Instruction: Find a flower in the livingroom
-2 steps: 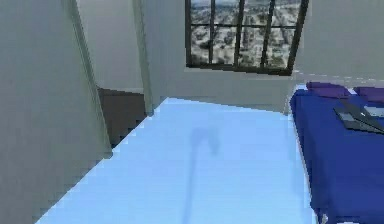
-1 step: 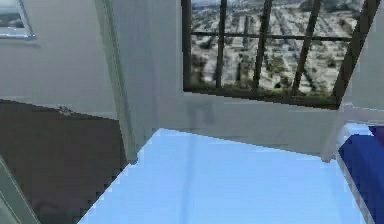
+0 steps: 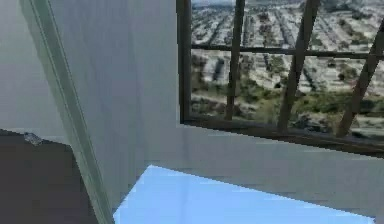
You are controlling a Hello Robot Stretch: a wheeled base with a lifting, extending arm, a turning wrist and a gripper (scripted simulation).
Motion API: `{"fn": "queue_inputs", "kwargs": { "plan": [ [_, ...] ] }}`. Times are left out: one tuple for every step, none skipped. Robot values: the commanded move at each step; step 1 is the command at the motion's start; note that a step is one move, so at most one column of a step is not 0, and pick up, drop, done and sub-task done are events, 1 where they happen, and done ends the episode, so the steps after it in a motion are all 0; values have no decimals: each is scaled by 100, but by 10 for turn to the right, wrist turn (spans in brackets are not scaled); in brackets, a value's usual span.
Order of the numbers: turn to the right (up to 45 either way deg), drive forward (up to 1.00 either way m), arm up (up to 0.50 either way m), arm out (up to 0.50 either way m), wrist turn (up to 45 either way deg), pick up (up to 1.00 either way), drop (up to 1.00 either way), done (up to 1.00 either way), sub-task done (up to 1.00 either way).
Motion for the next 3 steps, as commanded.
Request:
{"fn": "queue_inputs", "kwargs": {
  "plan": [
    [-450, 0, 0, 0, 0, 0, 0, 0, 0],
    [-60, 0, 0, 0, 0, 0, 0, 0, 0],
    [0, 30, 0, 0, 0, 0, 0, 0, 0]
  ]
}}
